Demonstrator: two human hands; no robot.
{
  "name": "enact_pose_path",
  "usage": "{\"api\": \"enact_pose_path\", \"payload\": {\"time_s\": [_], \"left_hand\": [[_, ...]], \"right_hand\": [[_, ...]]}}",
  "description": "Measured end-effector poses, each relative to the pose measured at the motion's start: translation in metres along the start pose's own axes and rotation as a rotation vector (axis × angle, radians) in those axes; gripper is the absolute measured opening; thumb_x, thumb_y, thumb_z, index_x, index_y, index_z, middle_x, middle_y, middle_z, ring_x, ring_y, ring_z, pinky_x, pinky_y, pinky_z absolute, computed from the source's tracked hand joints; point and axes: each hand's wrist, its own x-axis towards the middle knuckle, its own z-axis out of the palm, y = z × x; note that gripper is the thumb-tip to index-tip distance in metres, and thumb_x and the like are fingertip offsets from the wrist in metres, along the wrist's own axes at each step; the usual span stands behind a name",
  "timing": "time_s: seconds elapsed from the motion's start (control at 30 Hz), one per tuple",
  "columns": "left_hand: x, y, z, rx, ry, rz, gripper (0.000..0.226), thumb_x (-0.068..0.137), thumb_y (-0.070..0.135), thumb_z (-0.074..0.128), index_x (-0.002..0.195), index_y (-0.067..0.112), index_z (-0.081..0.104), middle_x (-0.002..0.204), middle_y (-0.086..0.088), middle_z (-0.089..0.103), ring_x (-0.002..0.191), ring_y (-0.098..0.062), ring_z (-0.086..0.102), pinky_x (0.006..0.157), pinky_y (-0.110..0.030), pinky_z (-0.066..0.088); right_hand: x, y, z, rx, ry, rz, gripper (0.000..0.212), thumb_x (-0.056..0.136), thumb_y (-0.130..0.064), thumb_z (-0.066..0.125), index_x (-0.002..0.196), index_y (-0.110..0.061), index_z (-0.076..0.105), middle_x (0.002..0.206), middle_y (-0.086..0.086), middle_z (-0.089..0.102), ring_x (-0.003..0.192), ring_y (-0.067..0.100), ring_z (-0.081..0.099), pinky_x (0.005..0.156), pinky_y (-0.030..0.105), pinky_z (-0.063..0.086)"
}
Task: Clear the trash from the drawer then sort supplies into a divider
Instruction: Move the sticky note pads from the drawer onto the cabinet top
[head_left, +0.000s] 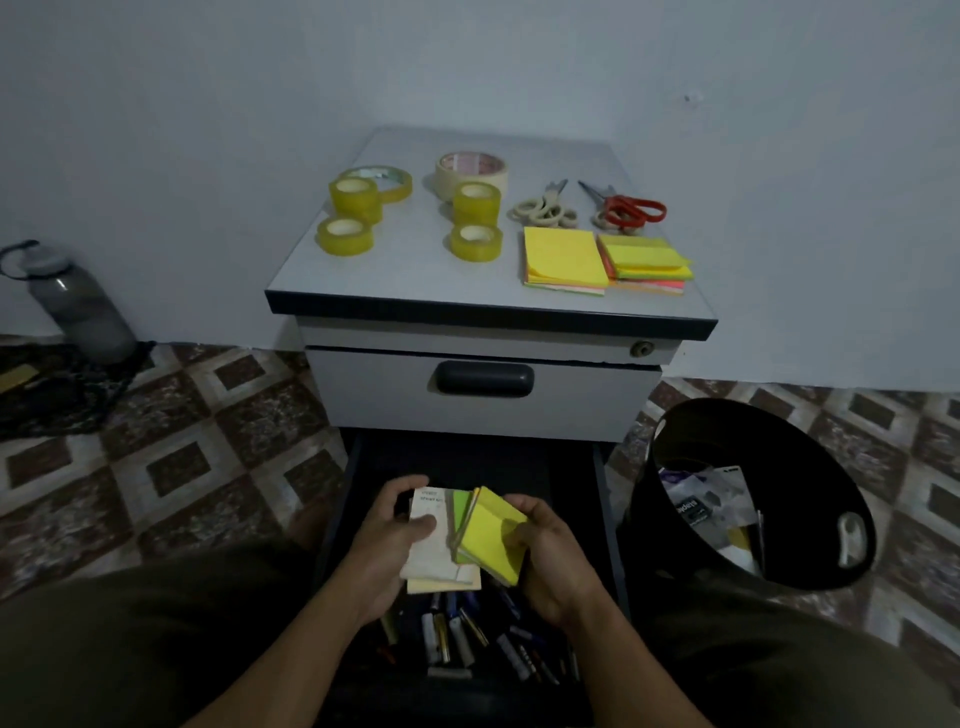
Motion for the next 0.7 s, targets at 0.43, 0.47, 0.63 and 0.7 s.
{"api": "enact_pose_path", "payload": {"time_s": [0.43,0.47,0.63,0.7], "left_hand": [[-0.047,0.040,-0.005,0.046,-0.108,0.019,0.040,0.087,-0.014,0.049,0.114,0.014,0.057,0.122,-0.022,0.059,0.092,-0.034,0.062,0.066,-0.037,0.051],[-0.052,0.044,-0.007,0.028,-0.112,0.039,0.038,0.087,-0.014,0.051,0.114,0.012,0.057,0.122,-0.022,0.059,0.092,-0.034,0.062,0.068,-0.038,0.051],[-0.082,0.073,-0.007,0.065,-0.152,0.135,0.039,0.072,0.003,0.064,0.106,0.024,0.062,0.116,-0.013,0.065,0.107,-0.045,0.060,0.073,-0.043,0.048],[-0.094,0.089,-0.004,0.087,-0.187,0.177,0.040,0.072,0.003,0.063,0.104,0.027,0.063,0.114,-0.009,0.067,0.107,-0.043,0.060,0.074,-0.043,0.049]], "right_hand": [[-0.045,-0.041,0.015,-0.050,-0.048,-0.130,0.034,0.096,0.007,0.038,0.117,-0.011,0.057,0.118,0.022,0.058,0.095,0.038,0.061,0.064,0.044,0.057],[-0.052,-0.048,0.017,-0.063,-0.069,-0.159,0.035,0.097,0.007,0.039,0.120,-0.012,0.057,0.120,0.020,0.057,0.095,0.038,0.061,0.063,0.043,0.057],[-0.084,-0.079,0.019,-0.085,-0.123,-0.237,0.029,0.098,0.005,0.039,0.114,-0.006,0.060,0.116,0.020,0.058,0.082,0.034,0.063,0.053,0.038,0.054],[-0.097,-0.092,0.017,-0.063,-0.153,-0.247,0.030,0.096,0.007,0.039,0.114,-0.005,0.061,0.119,0.023,0.057,0.084,0.036,0.063,0.053,0.038,0.054]]}}
